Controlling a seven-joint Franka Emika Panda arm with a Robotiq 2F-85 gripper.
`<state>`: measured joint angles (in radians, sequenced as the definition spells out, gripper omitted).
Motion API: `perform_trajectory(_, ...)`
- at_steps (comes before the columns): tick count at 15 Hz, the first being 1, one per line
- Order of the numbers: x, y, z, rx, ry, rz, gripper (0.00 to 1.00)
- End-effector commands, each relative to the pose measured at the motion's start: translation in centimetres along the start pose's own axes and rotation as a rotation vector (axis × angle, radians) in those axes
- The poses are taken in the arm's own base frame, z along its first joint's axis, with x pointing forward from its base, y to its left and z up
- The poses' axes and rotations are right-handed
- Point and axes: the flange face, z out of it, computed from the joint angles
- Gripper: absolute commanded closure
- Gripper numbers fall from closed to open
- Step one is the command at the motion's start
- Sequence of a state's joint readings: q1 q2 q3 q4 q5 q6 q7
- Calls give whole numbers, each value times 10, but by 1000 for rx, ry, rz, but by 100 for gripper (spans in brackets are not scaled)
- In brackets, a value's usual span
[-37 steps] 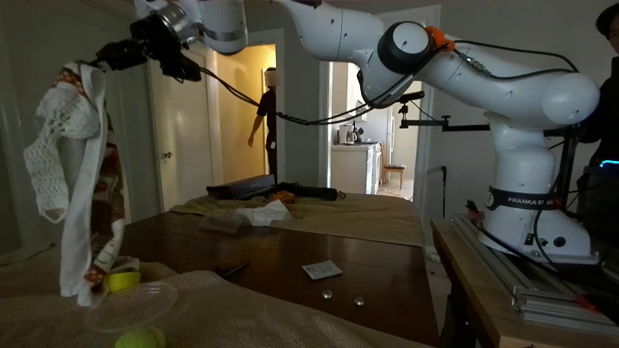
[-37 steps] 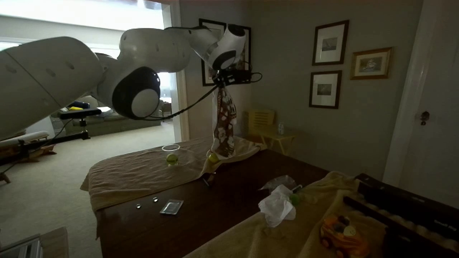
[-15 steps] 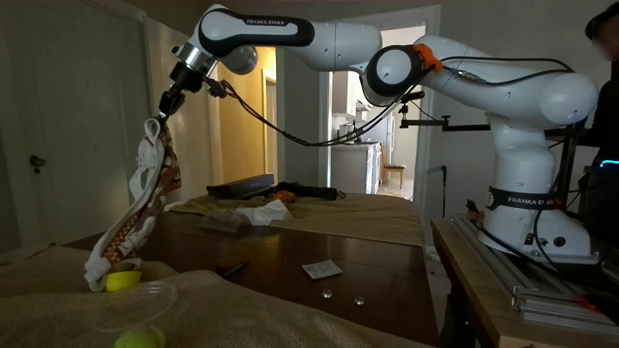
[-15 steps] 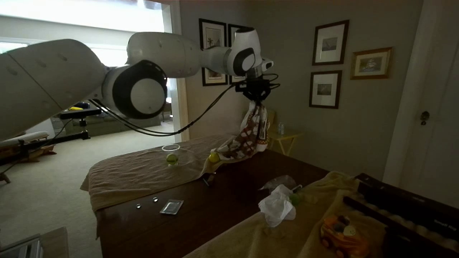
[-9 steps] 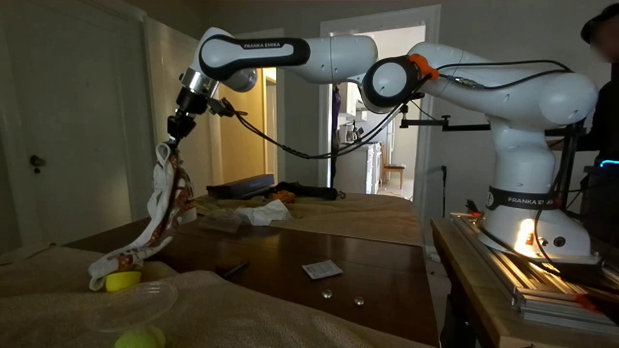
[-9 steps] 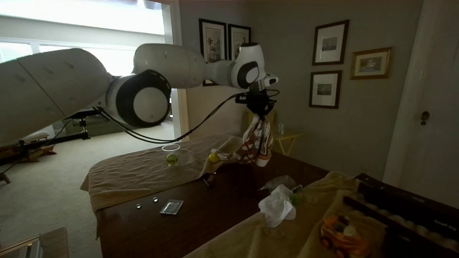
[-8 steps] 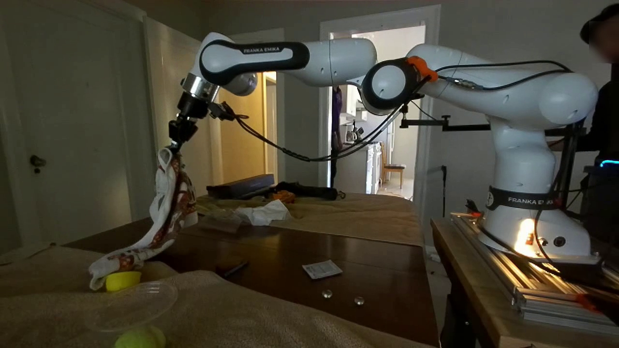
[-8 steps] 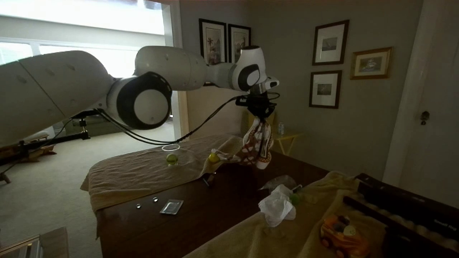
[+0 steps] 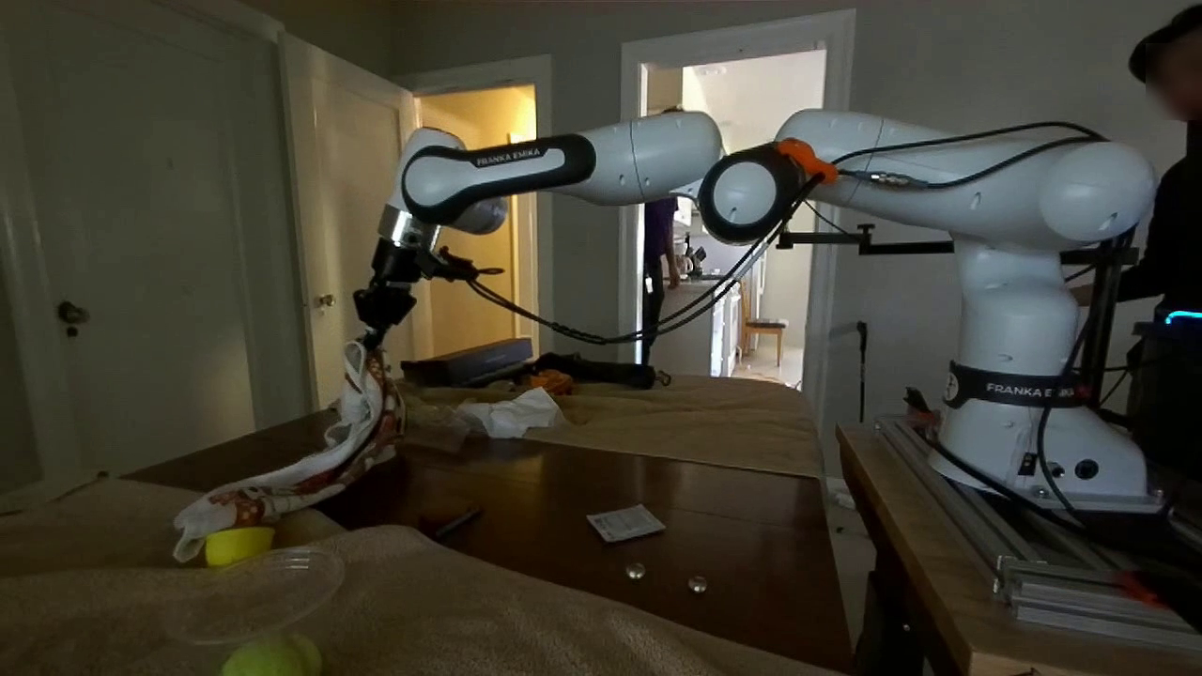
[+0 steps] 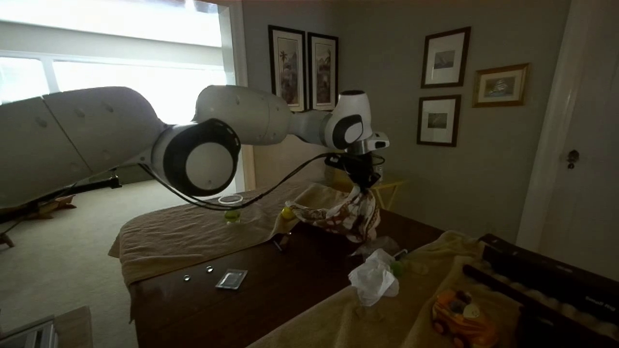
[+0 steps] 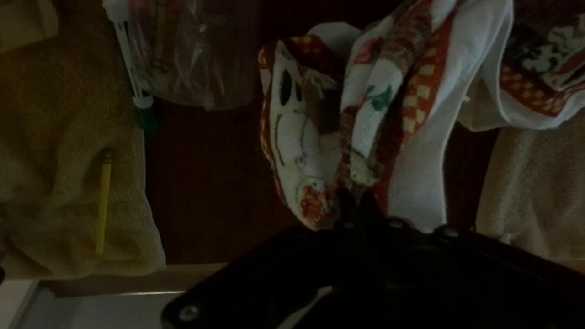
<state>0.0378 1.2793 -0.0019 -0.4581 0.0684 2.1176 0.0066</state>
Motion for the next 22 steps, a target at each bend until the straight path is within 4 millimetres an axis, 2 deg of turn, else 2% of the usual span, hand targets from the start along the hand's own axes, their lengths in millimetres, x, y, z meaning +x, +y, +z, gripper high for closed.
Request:
perform_trajectory(1,-11,15,23,-10,-35,113,99)
perform_trajectory(10,-61,50,111,-7,-152,342,99)
perform_trajectory(13,-74,61,129,-21,-178,404,99)
perform_trajectory(14,-76,63,132,-20,-178,421,99)
perform_trajectory(15,-77,65,133,-15,-178,435,70)
perform_trajectory(16,-77,66,133,-8,-175,444,68)
perform_trajectory(17,-78,64,134,-43,-187,397,88)
perform_trajectory(20,-78,67,133,-38,-186,408,68)
perform_trajectory(22,-78,67,133,-37,-186,409,68)
